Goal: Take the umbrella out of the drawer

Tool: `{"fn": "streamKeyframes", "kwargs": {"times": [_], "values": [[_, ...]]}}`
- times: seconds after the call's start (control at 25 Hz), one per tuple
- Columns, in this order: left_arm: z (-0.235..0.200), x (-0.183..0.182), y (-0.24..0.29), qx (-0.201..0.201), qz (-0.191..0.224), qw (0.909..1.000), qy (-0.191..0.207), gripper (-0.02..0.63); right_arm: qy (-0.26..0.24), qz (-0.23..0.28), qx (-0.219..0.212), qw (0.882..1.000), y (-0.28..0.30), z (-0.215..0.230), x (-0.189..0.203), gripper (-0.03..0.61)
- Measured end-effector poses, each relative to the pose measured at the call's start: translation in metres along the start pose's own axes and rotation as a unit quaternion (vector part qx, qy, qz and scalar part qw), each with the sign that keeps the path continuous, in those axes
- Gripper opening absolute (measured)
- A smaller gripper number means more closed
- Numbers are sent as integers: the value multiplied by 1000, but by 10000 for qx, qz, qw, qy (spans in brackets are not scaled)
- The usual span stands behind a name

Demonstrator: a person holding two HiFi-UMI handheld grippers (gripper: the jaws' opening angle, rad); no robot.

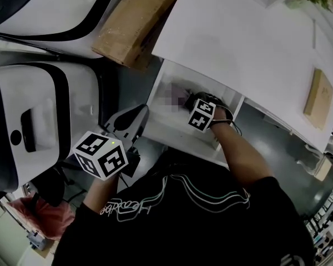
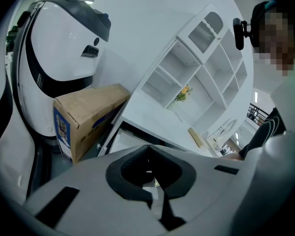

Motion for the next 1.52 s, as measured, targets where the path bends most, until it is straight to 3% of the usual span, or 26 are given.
{"fn": "streamKeyframes", "kwargs": {"times": [0.36,0.6,0.96,1.24,1.52], "values": [[4,1,-2,21,20,10000,30,20,33,-16,59,10000,-2,1,-1,221],[8,6,-15,54,19,10000,33,20,462,-7,-197,9987,-9,-7,-5,216],[21,12,-48,202,254,9994,151,20,757,269,38,9968,-57,-24,-10,215],[52,28,-80,467,337,9975,412,20,991,738,465,9912,-124,-55,-5,215],[99,41,-117,803,517,9921,819,20,1411,1577,1275,9690,-217,-95,-3,216]]}}
Point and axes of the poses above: the fingertips, and each gripper's own axes: y forward along the fingers, z to its right, x out of its underside, the point moved 3 cm from there along -y, backward along the fingers, and after that the axes turned 2 degrees about -y, right-handed, at the moved point
